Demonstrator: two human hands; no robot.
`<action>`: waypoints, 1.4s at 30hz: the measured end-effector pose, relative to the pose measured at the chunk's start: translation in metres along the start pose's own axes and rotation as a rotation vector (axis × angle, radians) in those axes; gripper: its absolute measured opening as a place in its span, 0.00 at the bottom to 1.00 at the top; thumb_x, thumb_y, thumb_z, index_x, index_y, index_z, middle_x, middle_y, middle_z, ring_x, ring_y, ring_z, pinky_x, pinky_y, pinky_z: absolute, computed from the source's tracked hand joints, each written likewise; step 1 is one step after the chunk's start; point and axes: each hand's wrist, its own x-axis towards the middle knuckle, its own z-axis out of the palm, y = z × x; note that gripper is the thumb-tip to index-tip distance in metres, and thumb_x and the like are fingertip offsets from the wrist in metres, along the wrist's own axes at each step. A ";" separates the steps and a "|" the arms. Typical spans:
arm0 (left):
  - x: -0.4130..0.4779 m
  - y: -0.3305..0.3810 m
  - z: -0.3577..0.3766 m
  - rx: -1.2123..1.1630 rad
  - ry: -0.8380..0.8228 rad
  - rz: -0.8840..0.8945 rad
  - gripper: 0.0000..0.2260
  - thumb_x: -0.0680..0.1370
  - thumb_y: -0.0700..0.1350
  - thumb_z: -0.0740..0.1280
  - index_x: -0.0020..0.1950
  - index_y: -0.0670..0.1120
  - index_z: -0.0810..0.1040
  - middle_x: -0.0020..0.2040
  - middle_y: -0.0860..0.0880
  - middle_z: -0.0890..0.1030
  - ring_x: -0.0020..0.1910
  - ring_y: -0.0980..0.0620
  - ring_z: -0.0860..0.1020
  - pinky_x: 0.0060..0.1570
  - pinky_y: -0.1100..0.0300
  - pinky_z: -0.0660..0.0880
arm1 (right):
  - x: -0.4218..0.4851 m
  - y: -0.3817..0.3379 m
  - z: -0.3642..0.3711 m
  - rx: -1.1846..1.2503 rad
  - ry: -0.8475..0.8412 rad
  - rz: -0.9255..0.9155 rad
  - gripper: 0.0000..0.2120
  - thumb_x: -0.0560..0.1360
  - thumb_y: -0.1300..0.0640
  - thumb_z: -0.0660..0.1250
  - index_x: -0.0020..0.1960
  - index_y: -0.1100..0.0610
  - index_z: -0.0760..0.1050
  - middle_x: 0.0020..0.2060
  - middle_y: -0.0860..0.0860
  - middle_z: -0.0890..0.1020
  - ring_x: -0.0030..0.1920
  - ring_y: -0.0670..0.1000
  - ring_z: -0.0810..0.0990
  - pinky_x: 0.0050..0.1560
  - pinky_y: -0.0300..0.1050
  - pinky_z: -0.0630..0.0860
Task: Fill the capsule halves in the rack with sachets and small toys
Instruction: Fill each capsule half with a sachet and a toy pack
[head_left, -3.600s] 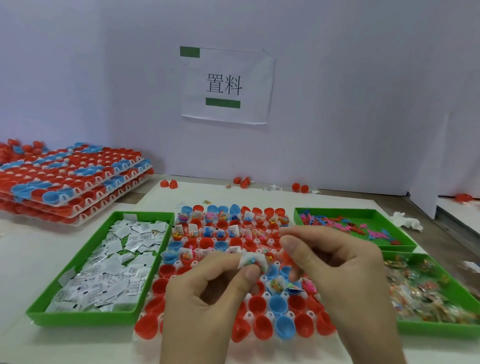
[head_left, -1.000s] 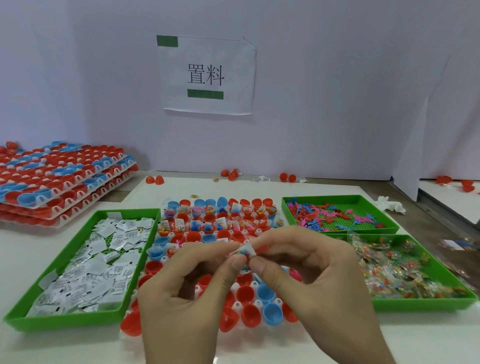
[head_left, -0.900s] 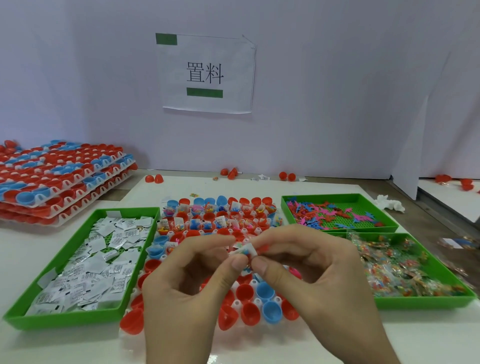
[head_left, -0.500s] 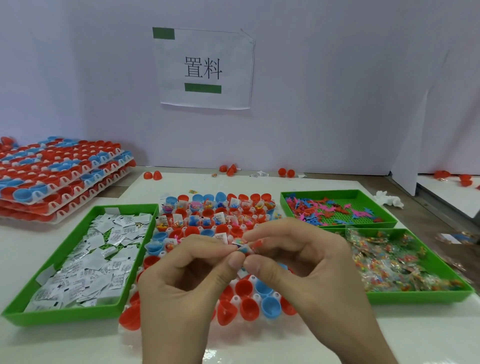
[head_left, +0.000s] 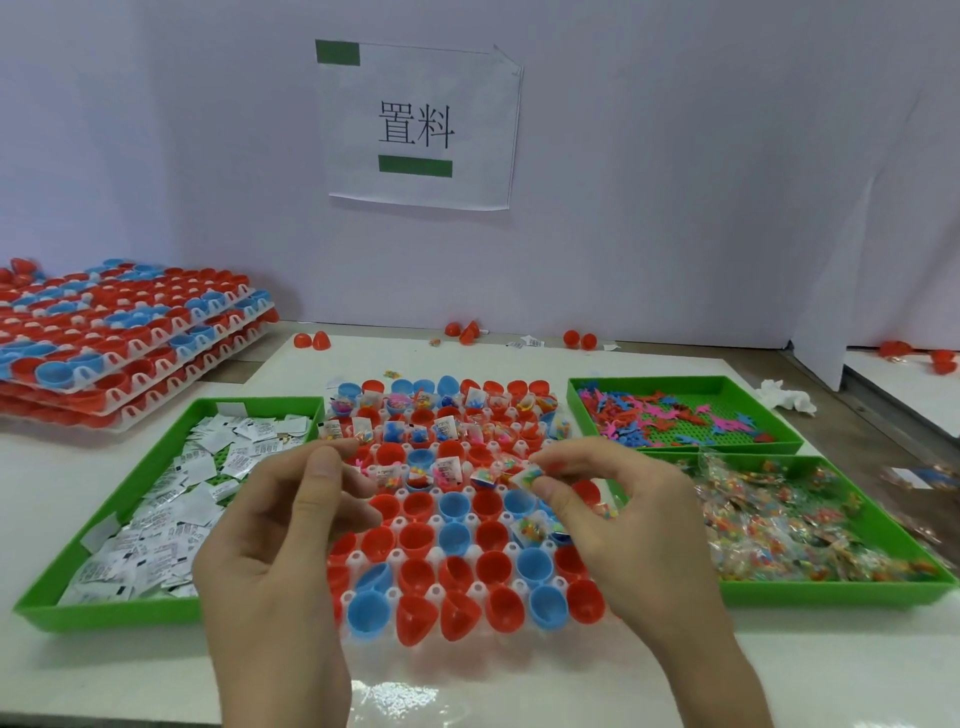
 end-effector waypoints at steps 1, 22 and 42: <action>0.000 0.000 0.000 0.001 0.001 0.000 0.06 0.71 0.51 0.68 0.38 0.53 0.85 0.34 0.50 0.82 0.31 0.55 0.78 0.37 0.66 0.79 | 0.000 0.002 0.005 -0.037 -0.026 -0.002 0.15 0.70 0.61 0.78 0.43 0.41 0.82 0.41 0.33 0.83 0.45 0.35 0.81 0.45 0.22 0.71; 0.000 0.012 -0.005 0.053 0.014 0.038 0.08 0.69 0.55 0.67 0.39 0.56 0.85 0.33 0.51 0.81 0.32 0.55 0.78 0.36 0.67 0.78 | 0.005 0.023 0.039 -0.292 -0.248 0.200 0.16 0.72 0.52 0.77 0.32 0.35 0.76 0.36 0.33 0.81 0.53 0.45 0.78 0.64 0.54 0.72; 0.004 0.010 -0.015 0.068 0.052 0.050 0.07 0.70 0.54 0.68 0.41 0.55 0.85 0.34 0.51 0.81 0.32 0.56 0.78 0.37 0.67 0.78 | 0.043 0.010 0.048 -0.548 -0.611 0.110 0.13 0.69 0.56 0.79 0.36 0.43 0.76 0.36 0.40 0.80 0.48 0.46 0.80 0.64 0.54 0.74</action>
